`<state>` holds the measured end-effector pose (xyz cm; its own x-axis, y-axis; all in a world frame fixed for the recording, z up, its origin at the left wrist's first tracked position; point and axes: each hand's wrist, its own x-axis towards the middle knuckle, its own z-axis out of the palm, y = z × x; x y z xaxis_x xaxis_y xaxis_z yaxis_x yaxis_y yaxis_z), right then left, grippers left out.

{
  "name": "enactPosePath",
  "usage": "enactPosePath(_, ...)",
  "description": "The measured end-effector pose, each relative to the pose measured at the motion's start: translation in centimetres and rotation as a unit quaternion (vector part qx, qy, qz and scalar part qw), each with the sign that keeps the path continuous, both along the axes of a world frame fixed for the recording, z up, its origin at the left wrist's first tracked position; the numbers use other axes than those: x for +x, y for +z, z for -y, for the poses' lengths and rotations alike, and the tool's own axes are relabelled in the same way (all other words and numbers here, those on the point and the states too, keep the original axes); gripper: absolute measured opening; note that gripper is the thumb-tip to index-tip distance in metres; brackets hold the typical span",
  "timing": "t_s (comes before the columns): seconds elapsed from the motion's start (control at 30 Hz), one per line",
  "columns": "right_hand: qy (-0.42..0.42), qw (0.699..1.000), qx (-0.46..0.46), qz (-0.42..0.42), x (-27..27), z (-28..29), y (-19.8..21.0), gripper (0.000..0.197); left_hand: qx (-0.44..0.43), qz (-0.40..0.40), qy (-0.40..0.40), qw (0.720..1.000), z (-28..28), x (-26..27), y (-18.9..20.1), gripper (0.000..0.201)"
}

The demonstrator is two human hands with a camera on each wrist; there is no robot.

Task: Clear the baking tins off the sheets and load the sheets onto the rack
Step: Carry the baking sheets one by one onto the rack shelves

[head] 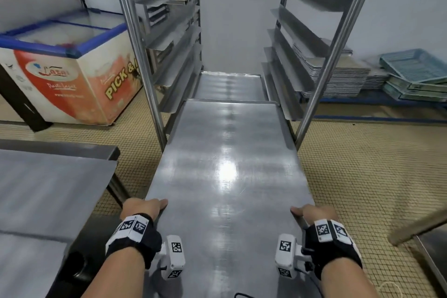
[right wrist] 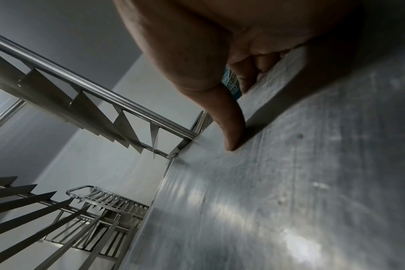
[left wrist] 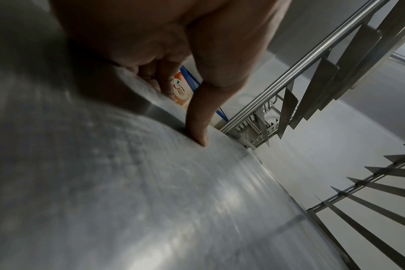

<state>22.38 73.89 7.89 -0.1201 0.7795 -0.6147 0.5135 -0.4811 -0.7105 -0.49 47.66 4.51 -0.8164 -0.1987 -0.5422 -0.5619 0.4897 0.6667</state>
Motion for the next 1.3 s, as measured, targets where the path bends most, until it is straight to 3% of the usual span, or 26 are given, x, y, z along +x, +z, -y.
enactPosePath(0.1,-0.021,1.0,0.019,0.013,-2.0,-0.7,-0.3,0.041,0.027,0.002,-0.017,0.999,-1.1,-2.6,-0.7,0.055)
enactPosePath(0.2,-0.029,0.999,0.016,0.006,-3.8,-1.8,-0.9,0.045,0.039,-0.003,-0.014,0.999,-2.3,-4.1,-1.4,0.049)
enactPosePath(0.4,-0.027,0.999,0.029,0.036,-7.4,-4.7,-1.6,0.037,0.01,-0.001,-0.03,1.0,-4.9,-8.0,-2.0,0.052)
enactPosePath(0.5,-0.025,0.999,0.023,0.042,-9.4,-6.5,-1.9,0.041,0.002,-0.004,-0.048,0.999,-6.5,-9.8,-2.1,0.041)
enactPosePath(0.83,-0.008,0.999,0.033,0.039,-15.0,-12.1,-1.8,0.047,-0.01,0.006,-0.055,0.998,-11.6,-15.2,-2.0,0.045)
enactPosePath(1.0,0.007,0.997,0.036,0.071,-17.7,-14.7,-2.3,0.055,-0.023,0.015,-0.05,0.998,-13.7,-17.3,-1.4,0.06)
enactPosePath(1.3,0.019,0.993,0.066,0.092,-20.6,-16.5,-3.9,0.052,-0.008,-0.011,-0.023,1.0,-16.0,-19.5,-0.4,0.056)
